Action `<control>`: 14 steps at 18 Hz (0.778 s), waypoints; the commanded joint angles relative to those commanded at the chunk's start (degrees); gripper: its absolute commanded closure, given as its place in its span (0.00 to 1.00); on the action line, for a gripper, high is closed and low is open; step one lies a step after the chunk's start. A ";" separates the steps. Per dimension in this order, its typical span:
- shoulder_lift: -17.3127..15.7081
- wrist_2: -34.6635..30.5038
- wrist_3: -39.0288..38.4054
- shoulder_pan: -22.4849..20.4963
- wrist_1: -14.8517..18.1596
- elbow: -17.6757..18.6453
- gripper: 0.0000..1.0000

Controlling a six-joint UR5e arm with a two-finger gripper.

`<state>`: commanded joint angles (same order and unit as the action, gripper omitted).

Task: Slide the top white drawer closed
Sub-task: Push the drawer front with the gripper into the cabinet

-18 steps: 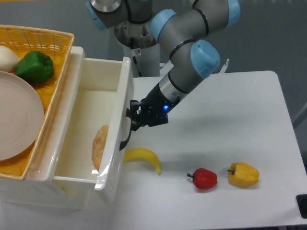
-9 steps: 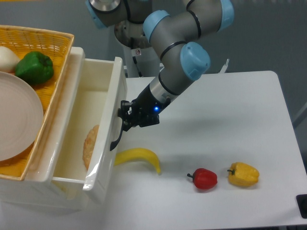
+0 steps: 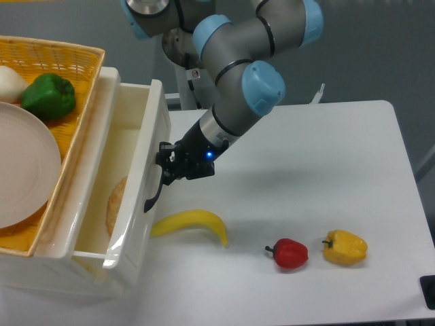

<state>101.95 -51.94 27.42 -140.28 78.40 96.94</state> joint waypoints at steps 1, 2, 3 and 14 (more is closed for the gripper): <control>0.00 0.00 -0.26 0.18 0.00 0.00 0.89; -0.09 0.00 -0.70 0.27 0.00 0.00 0.89; -0.17 0.00 -0.97 0.70 -0.09 0.00 0.89; -0.09 0.00 -2.90 2.72 -0.97 0.00 0.88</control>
<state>101.87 -51.94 24.52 -137.55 77.43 96.94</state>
